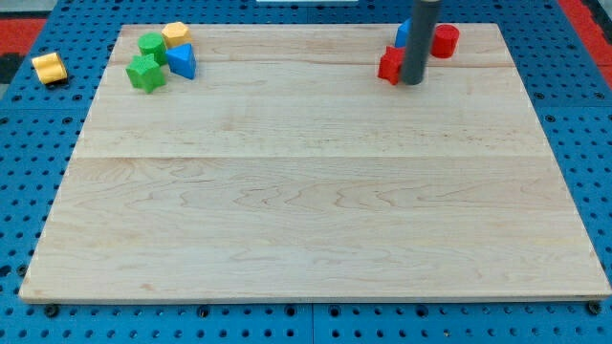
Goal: Push the red star closer to blue cube
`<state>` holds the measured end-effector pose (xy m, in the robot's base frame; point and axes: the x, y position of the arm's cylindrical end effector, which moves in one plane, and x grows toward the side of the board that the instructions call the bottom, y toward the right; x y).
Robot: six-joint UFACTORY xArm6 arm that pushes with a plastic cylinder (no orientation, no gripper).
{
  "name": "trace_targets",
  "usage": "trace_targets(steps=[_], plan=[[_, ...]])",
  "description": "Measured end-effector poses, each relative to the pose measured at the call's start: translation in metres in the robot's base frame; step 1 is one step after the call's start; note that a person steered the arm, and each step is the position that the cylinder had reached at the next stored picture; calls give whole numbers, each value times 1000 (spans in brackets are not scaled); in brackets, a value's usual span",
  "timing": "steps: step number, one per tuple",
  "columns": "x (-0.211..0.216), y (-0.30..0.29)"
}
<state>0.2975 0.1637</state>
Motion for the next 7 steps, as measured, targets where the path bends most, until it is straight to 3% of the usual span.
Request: trace_targets(steps=[1, 2, 3, 4, 6, 7], plan=[[30, 7], [47, -46], [-19, -60], [-24, -17], [45, -17], [45, -17]])
